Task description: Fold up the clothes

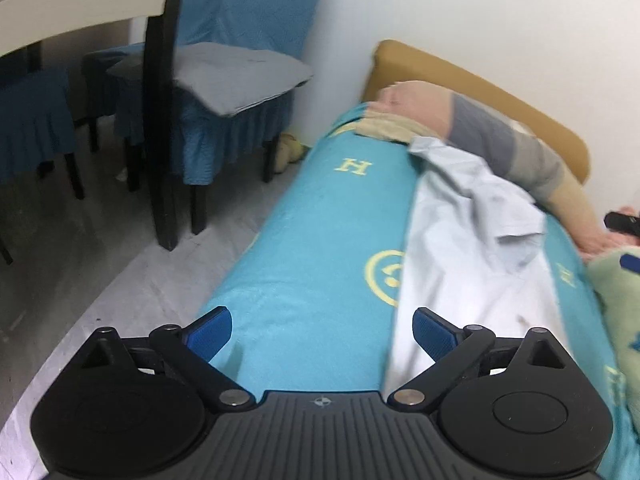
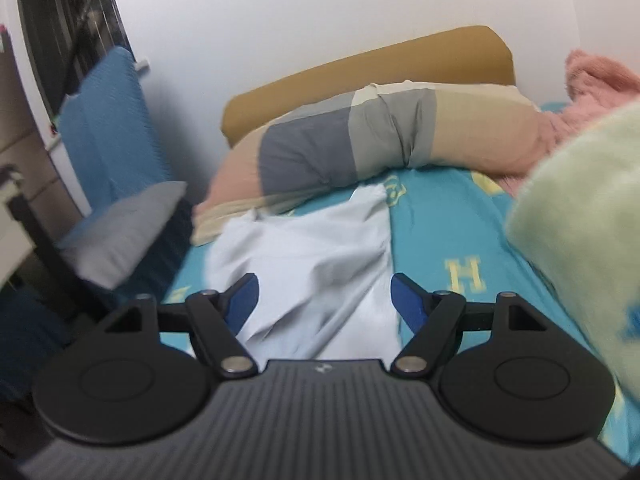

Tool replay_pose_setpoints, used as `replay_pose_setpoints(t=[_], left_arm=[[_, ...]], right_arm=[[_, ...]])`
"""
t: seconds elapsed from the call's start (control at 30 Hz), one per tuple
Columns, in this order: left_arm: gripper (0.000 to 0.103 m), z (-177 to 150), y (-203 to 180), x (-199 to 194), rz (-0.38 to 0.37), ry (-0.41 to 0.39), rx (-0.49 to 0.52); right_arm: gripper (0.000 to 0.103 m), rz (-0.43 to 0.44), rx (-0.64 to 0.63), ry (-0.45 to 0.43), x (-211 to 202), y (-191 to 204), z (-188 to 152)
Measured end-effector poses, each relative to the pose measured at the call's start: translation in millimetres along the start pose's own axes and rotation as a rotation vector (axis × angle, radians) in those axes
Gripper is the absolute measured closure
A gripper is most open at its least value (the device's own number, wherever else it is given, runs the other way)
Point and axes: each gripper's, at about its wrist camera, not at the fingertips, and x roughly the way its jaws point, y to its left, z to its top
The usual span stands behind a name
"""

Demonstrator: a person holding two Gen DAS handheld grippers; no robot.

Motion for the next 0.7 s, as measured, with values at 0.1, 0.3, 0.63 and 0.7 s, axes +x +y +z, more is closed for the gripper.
replay_pose_setpoints(t=[0.1, 0.3, 0.63, 0.7], left_arm=[[0.004, 0, 1, -19, -0.069, 0.028, -0.005], [0.006, -1, 19, -26, -0.25, 0.289, -0.115], [0.035, -13, 38, 0, -0.156, 0.693, 0.043], [0.049, -14, 38, 1, -0.089, 0.713, 0.104]], right_arm=[[0.028, 0.038, 0.003, 0.008, -55, 9, -18], [0.028, 0.104, -0.003, 0.01, -140, 14, -58], [0.028, 0.064, -0.002, 0.021, -165, 11, -77], [0.028, 0.058, 0.001, 0.026, -161, 10, -77]])
